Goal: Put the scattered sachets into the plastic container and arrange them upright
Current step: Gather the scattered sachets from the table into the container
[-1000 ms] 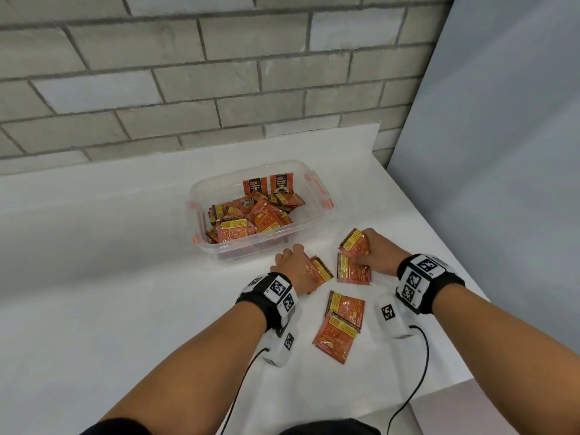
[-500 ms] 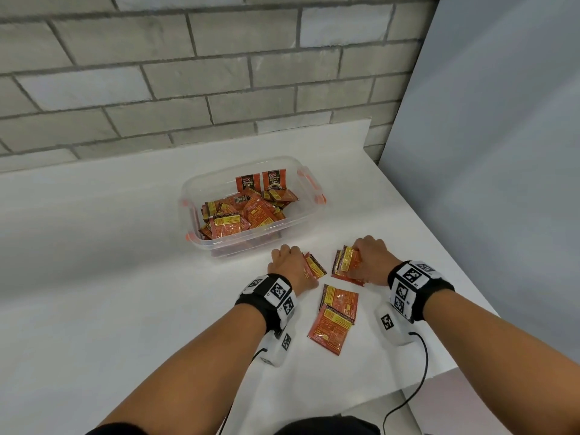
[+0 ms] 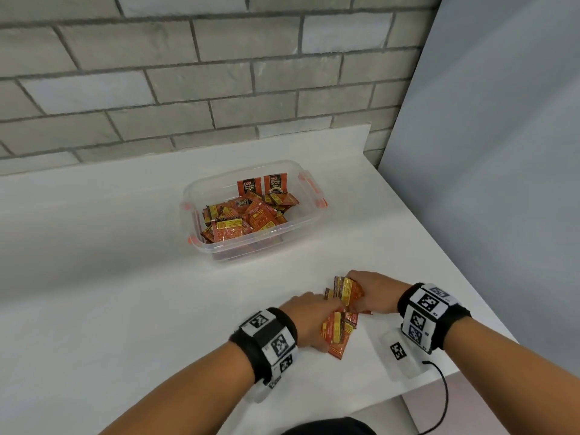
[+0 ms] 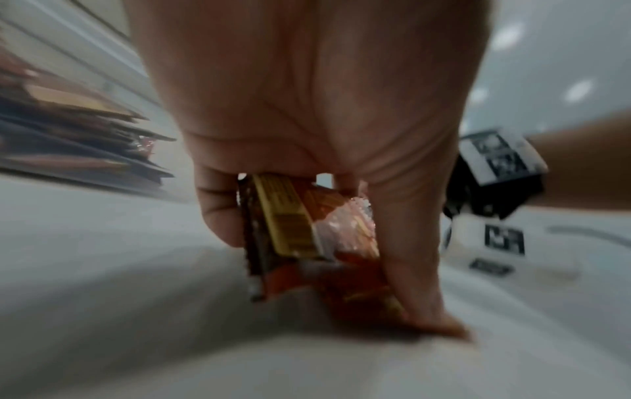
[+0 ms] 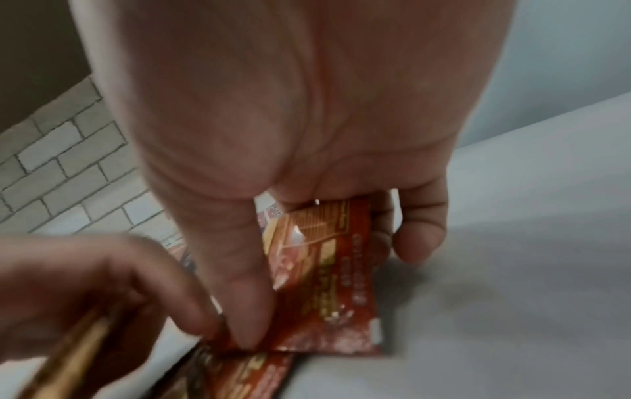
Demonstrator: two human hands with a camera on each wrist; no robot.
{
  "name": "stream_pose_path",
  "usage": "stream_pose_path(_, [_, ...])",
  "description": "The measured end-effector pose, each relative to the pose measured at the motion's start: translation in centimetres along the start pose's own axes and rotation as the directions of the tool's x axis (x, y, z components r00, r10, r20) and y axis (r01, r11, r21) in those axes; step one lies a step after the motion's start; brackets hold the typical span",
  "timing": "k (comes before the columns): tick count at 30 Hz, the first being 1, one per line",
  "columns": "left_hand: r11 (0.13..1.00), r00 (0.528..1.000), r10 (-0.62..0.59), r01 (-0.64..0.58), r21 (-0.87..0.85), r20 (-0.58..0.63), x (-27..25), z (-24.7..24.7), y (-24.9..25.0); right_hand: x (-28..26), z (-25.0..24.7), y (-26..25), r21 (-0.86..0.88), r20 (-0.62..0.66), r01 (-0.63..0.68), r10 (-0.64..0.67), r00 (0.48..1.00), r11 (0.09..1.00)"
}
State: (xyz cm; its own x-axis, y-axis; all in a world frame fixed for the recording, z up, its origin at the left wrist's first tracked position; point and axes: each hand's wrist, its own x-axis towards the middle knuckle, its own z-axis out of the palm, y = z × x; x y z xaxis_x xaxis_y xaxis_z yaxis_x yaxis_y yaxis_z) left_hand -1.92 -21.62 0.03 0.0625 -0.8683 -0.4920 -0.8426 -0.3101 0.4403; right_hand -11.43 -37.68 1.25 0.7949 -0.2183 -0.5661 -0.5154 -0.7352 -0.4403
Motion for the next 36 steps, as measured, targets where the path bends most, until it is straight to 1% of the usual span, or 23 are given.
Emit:
stream_pose_path(1, [1.000, 1.000, -0.004, 0.004, 0.028, 0.005, 0.1, 0.3, -0.1, 0.1, 0.2, -0.1, -0.028, -0.010, 0.009, -0.009, 1.000, 1.000])
stream_pose_path(3, [0.999, 1.000, -0.017, 0.017, 0.029, -0.005, 0.1, 0.5, -0.5, 0.1, 0.5, -0.4, -0.060, -0.019, 0.022, -0.023, 1.000, 0.998])
stream_pose_path(10, [0.999, 0.992, -0.034, 0.039, 0.036, -0.118, 0.1, 1.2, -0.4, 0.2, 1.4, -1.6, 0.056, -0.010, 0.025, -0.024, 1.000, 0.998])
stream_pose_path(13, [0.998, 0.991, -0.048, 0.052, 0.031, -0.126, 0.0, 1.3, -0.4, 0.3, 1.7, -2.1, 0.053, -0.004, 0.051, -0.051, 0.999, 0.997])
stream_pose_path(16, [0.998, 0.990, -0.067, 0.067, -0.003, -0.124, -0.2, 1.6, -0.3, 0.5, 1.3, -2.6, 0.053, 0.040, 0.080, -0.082, 0.996, 0.995])
stream_pose_path(18, [0.997, 0.989, -0.072, 0.070, -0.024, -0.127, -0.4, 1.7, -0.3, 0.7, 1.1, -3.0, 0.023, 0.076, 0.104, -0.106, 0.991, 0.994])
stream_pose_path(20, [0.997, 0.989, -0.070, 0.066, -0.033, -0.128, -0.5, 1.7, -0.3, 0.9, 1.1, -3.4, -0.050, 0.103, 0.120, -0.114, 0.988, 0.991])
stream_pose_path(25, [0.998, 0.986, -0.055, 0.055, -0.003, -0.156, -0.6, 1.5, -0.2, 1.5, 1.2, -3.8, -0.211, 0.106, 0.118, -0.097, 0.990, 0.970])
stream_pose_path(27, [0.999, 0.986, -0.049, 0.048, -0.015, -0.159, -0.7, 1.5, -0.3, 1.6, 1.3, -3.7, -0.237, 0.106, 0.111, -0.088, 0.990, 0.965])
stream_pose_path(29, [0.997, 0.985, -0.053, 0.044, -0.060, -0.163, -1.1, 1.3, -0.8, 1.6, 1.2, -3.5, -0.208, 0.093, 0.101, -0.083, 0.992, 0.973])
stream_pose_path(31, [0.991, 0.979, -0.078, 0.054, -0.126, -0.187, -1.7, 0.6, -1.8, 1.5, 0.8, -3.0, -0.120, 0.065, 0.082, -0.074, 0.995, 0.989])
stream_pose_path(34, [0.962, 0.950, -0.172, 0.104, -0.253, -0.261, -3.1, -1.1, -4.1, 1.5, 0.2, -2.3, 0.054, -0.016, 0.069, -0.069, 0.998, 0.996])
stream_pose_path(36, [0.904, 0.922, -0.252, 0.117, -0.410, -0.293, -4.6, -2.6, -5.8, 1.9, -0.4, -2.1, 0.155, -0.062, 0.060, -0.051, 0.997, 0.986])
